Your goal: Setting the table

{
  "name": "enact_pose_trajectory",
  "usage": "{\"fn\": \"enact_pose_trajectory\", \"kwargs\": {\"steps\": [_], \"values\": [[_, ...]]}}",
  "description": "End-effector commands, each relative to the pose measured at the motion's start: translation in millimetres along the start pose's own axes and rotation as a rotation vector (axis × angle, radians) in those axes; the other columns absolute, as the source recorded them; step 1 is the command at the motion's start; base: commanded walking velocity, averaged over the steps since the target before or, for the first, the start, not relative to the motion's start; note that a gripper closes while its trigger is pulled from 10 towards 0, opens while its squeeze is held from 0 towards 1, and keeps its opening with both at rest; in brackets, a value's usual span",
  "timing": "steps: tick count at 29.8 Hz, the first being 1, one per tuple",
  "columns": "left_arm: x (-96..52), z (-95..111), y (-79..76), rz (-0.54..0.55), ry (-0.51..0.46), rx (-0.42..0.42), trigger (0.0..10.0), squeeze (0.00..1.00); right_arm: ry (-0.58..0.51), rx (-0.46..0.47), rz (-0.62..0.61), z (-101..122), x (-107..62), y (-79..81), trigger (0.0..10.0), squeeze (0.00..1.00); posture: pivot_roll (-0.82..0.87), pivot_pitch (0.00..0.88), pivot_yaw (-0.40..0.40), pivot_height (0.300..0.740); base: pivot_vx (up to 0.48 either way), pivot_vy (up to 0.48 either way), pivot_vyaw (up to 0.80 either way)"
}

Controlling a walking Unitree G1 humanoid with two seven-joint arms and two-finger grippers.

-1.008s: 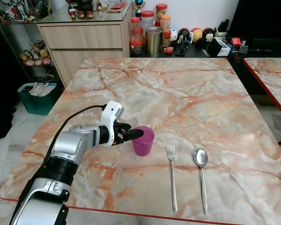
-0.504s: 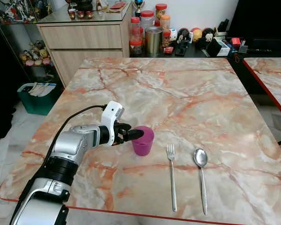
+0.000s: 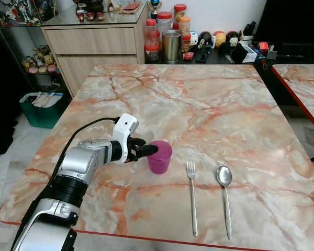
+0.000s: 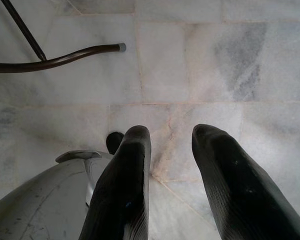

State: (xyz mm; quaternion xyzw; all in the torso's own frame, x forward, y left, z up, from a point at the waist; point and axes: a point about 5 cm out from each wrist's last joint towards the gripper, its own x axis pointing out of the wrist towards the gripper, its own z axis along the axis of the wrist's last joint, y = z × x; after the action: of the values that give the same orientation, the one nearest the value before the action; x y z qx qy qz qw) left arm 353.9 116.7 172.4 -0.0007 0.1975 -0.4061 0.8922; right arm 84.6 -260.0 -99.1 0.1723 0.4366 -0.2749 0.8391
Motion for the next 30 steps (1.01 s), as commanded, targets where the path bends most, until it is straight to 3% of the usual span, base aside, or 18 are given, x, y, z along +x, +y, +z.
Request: {"fn": "enact_pose_trajectory", "kwargs": {"steps": [1, 4, 5, 7, 8, 13, 14, 30], "values": [[-0.6, -8.1, 2.1, 0.01, 0.029, 0.002, 4.9, 0.0, 0.003, 0.008, -0.012, -2.2, -1.0, -2.8, 10.0, 0.0, 0.05, 0.093, 0.024, 0.74, 0.0, 0.0, 0.0], [-0.3, -8.5, 2.1, 0.012, 0.03, 0.003, 4.7, 0.0, 0.003, 0.008, -0.012, -2.2, -1.0, -2.9, 10.0, 0.0, 0.05, 0.093, 0.023, 0.74, 0.0, 0.0, 0.0], [-0.3, -8.5, 2.1, 0.012, 0.031, 0.003, 3.8, 0.0, 0.003, 0.008, -0.012, -2.2, -1.0, -3.0, 10.0, 0.0, 0.05, 0.093, 0.023, 0.74, 0.0, 0.0, 0.0], [-0.3, -8.5, 2.1, 0.013, 0.031, 0.003, 3.4, 0.0, 0.003, 0.007, -0.013, -2.2, -1.1, -3.0, 10.0, 0.0, 0.05, 0.093, 0.023, 0.74, 0.0, 0.0, 0.0], [-0.3, -8.6, 2.1, 0.013, 0.031, 0.005, 1.8, 0.0, 0.004, 0.007, -0.013, -2.2, -1.1, -3.0, 10.0, 0.0, 0.05, 0.094, 0.023, 0.74, 0.0, 0.0, 0.0], [-0.1, -8.7, 2.0, 0.013, 0.033, 0.007, 1.2, 0.0, 0.004, 0.007, -0.013, -2.1, -1.1, -3.2, 10.0, 0.0, 0.05, 0.095, 0.023, 0.74, 0.0, 0.0, 0.0], [-0.1, -8.7, 2.0, 0.014, 0.033, 0.008, 0.2, 0.0, 0.004, 0.007, -0.013, -2.1, -1.1, -3.2, 10.0, 0.0, 0.05, 0.094, 0.023, 0.74, 0.0, 0.0, 0.0], [-2.1, -7.0, 3.7, 0.018, 0.03, 0.016, 0.0, 0.0, 0.004, 0.008, -0.012, -2.4, -1.1, -3.2, 10.0, 0.0, 0.05, 0.096, 0.024, 0.74, 0.0, 0.0, 0.0]]}}
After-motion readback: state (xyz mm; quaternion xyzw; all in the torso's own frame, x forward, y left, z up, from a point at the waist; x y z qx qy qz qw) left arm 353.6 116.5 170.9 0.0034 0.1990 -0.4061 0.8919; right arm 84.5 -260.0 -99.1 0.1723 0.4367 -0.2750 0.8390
